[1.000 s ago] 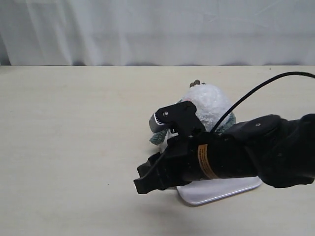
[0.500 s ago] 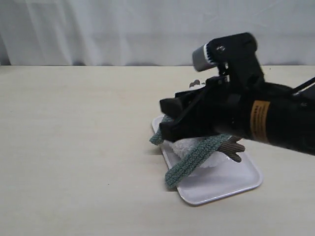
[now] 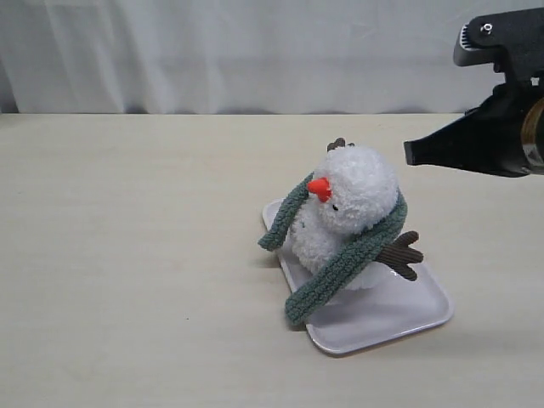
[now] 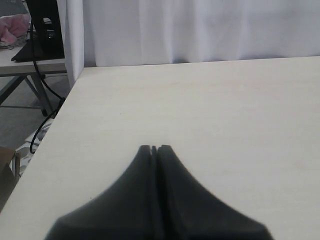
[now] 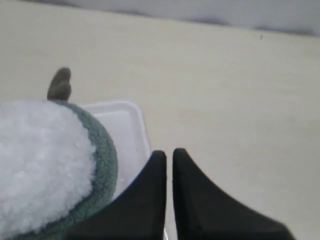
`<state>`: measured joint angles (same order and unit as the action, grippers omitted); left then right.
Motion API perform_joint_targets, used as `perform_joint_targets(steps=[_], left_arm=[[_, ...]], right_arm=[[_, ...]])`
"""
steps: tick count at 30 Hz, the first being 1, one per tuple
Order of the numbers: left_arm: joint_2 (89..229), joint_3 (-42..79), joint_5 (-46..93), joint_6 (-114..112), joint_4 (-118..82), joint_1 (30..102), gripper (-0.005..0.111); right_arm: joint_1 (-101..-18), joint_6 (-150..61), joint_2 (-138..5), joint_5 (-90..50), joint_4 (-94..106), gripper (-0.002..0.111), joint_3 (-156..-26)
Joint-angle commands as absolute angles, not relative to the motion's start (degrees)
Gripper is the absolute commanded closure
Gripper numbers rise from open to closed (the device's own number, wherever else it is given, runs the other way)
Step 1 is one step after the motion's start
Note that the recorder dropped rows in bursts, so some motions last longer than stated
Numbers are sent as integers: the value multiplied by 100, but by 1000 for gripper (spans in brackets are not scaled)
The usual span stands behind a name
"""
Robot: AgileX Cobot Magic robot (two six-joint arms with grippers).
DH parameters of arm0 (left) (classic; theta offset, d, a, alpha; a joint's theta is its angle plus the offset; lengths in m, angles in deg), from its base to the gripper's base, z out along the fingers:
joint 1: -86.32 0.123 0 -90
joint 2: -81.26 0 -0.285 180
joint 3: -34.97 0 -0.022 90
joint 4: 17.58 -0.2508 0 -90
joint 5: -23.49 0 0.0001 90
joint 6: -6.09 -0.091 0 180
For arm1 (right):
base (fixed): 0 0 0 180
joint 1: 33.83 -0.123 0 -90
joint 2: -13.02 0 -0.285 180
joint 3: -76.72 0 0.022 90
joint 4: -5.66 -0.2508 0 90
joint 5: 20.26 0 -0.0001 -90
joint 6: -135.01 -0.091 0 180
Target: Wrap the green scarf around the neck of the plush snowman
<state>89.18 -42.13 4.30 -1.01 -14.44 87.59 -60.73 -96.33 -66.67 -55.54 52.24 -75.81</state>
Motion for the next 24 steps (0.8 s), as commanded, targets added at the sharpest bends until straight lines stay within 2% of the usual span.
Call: perform_joint_targets(steps=[1,5,10,24], left_arm=[[8905,-4224,496,-100,-1451,8759,107],[8905,-4224,496,-100,-1451,8759,107],[8905,-4224,496,-100,-1451,8759,107],[8905,-4224,496,-100,-1451,8759,107]], right_arm=[[-5070,-6807,-7146,-5278,2314,104,-7929],[-4609,-5220,-7615,-4921,523,104,-7984],[-4566,-3961,-8195,-4549,-841,104,-8005],[-4566,-3828,-8624,-3873,-796,104,-8005]])
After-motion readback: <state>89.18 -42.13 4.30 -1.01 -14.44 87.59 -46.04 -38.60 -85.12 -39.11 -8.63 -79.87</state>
